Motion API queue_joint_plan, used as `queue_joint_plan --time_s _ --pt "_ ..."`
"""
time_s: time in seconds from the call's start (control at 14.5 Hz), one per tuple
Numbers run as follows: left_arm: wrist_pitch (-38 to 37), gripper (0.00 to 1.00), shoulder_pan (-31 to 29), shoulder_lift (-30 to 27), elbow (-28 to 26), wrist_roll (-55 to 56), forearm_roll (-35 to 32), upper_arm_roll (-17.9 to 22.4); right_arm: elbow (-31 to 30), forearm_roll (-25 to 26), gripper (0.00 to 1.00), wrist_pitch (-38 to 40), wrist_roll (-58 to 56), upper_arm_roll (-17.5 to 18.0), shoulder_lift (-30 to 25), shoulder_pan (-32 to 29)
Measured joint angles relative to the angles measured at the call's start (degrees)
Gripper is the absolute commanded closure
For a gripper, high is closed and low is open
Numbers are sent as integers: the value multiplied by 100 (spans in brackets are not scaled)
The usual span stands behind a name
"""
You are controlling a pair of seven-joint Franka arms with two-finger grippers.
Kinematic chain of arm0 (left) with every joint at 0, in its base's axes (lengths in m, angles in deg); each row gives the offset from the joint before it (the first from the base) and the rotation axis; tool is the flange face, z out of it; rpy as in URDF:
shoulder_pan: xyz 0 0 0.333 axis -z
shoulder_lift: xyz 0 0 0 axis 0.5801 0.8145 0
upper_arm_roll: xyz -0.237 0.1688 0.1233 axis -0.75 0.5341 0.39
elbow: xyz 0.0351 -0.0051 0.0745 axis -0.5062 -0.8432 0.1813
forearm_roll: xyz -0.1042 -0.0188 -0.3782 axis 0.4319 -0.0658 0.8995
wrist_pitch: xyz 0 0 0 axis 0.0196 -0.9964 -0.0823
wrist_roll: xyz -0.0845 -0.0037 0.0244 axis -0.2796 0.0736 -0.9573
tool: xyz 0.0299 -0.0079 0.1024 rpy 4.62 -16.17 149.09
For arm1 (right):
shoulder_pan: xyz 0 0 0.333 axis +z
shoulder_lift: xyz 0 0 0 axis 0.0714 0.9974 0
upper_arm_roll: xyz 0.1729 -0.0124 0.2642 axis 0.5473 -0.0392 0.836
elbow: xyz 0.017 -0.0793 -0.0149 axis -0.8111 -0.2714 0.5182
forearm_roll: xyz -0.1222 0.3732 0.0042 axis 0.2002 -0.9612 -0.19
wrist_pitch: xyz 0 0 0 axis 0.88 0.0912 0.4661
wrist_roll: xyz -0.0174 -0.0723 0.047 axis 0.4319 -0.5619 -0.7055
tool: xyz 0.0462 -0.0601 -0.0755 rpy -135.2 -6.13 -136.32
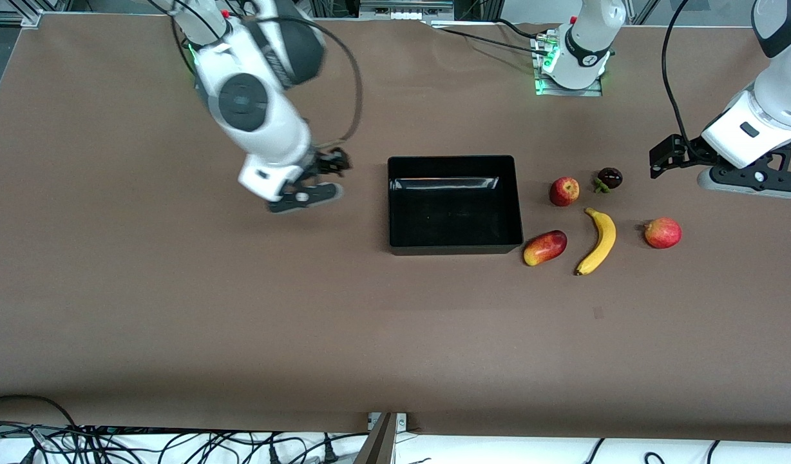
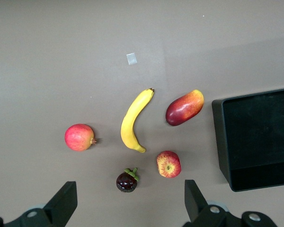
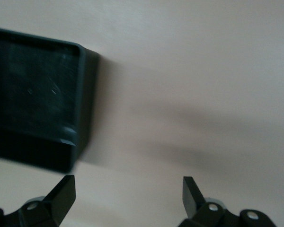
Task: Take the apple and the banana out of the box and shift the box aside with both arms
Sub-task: 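Reach the right gripper to the black box rim and grasp it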
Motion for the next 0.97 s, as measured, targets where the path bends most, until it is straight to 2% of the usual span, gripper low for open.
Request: queue_joint_plan --time_s 0.21,0.48,0.55,0.62,0.69,0.76,0.83,0.97 --pt "-14 0 -13 0 0 2 0 113 7 0 0 -1014 774 10 696 662" --pt "-129 0 -27 0 0 27 0 153 30 19 2 -1638 1175 2 1290 1035" --pt "-131 0 -27 0 0 30 0 154 34 55 10 -1684 1177 -2 1372 1057" --pt "-133 0 -27 0 0 31 0 151 37 128 27 -1725 1177 -3 1440 1077" --pt "-138 0 -26 0 0 35 0 149 37 227 53 -1770 1177 -3 1509 1098" --pt "-153 0 -27 0 0 38 0 150 39 303 83 -1805 1177 -3 1569 1112" --pt "-170 0 -27 0 0 39 0 150 39 339 100 -1824 1177 -7 1619 1118" --pt "-179 0 -25 -1 0 39 0 142 41 347 100 -1841 1178 -36 1662 1118"
